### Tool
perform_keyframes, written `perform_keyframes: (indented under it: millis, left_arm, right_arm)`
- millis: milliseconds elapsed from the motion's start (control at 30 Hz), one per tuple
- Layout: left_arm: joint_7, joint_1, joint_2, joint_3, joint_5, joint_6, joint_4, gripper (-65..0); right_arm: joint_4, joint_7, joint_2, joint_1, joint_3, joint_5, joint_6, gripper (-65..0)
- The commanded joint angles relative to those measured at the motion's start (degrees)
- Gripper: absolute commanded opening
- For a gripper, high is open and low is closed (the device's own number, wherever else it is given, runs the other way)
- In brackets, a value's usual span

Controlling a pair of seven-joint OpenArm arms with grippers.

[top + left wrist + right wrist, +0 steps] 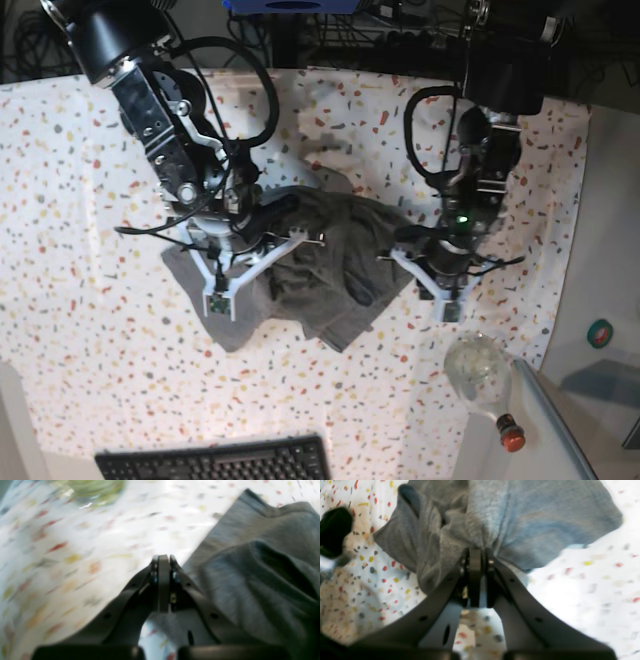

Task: Layout the t-shirt on the table in an organized manner, then fold the t-shirt properly
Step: 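Lower the right gripper onto the grey t-shirt and grasp a fold, then drag the grasped shirt fold with the right gripper away from the shirt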

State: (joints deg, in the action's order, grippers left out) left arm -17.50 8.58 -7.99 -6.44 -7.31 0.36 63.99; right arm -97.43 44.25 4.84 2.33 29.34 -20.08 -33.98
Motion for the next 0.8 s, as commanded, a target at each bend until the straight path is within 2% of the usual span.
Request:
perform_keyframes:
  millis: [0, 100, 167, 267, 433, 500, 533, 600, 667, 700, 767]
  left_arm:
    - [1.3, 0.9, 0.7, -1.4, 1.3, -0.2, -1.7, -65.0]
    - [4.2, 0.6, 1.0, -2.9, 5.6, -0.2, -4.9, -65.0]
    - [4.3, -2.2, 0.3, -2.8, 5.7, -0.2, -3.3, -65.0]
    - [4.3, -6.9, -2.5, -2.8, 5.7, -0.2, 2.0, -65.0]
    - [4.2, -15.0, -5.3, -2.7, 5.7, -0.2, 14.7, -65.0]
    - [4.2, -18.1, -6.1, -0.3, 5.7, -0.2, 19.0, -65.0]
    - [4.2, -19.2, -6.1, 1.5, 5.7, -0.2, 20.2, -65.0]
    - [4.2, -21.3, -6.0, 6.1, 5.7, -0.3, 21.9, -65.0]
    - [4.2, -22.6, -6.0, 9.9, 5.6, -0.4, 22.3, -65.0]
    - [4.3, -23.2, -6.0, 12.0, 5.4, -0.4, 22.4, -65.0]
    - [4.3, -24.6, -6.3, 16.7, 2.4, -0.5, 22.2, -65.0]
  right_arm:
    - [-0.6, -1.0, 0.8, 1.1, -1.4, 0.7, -0.2, -65.0]
    - [0.2, -1.2, 3.3, 1.8, -5.7, 0.7, 0.0, -65.0]
    - [1.6, -1.1, 5.3, 4.0, -8.0, 0.7, 0.0, -65.0]
    - [7.6, -1.4, 7.4, 9.0, -9.0, 0.7, 0.1, -65.0]
    - [19.6, -1.0, 7.2, 16.4, -8.7, 0.5, 0.2, -65.0]
    - [17.4, -0.7, 7.1, 15.6, -9.1, 0.4, 2.6, -65.0]
    - [15.2, 0.2, 7.1, 14.4, -9.3, 0.4, 4.4, -56.7]
    - [8.2, 1.8, 7.0, 10.6, -10.7, 0.4, 7.2, -35.3]
    - [1.7, 0.9, 5.5, 6.2, -14.4, 0.4, 7.3, -19.8]
    - [-1.2, -0.9, 4.7, 3.3, -17.1, 0.4, 7.4, -14.4]
    - [-5.0, -6.5, 2.3, -2.5, -22.6, 0.4, 7.6, -12.5]
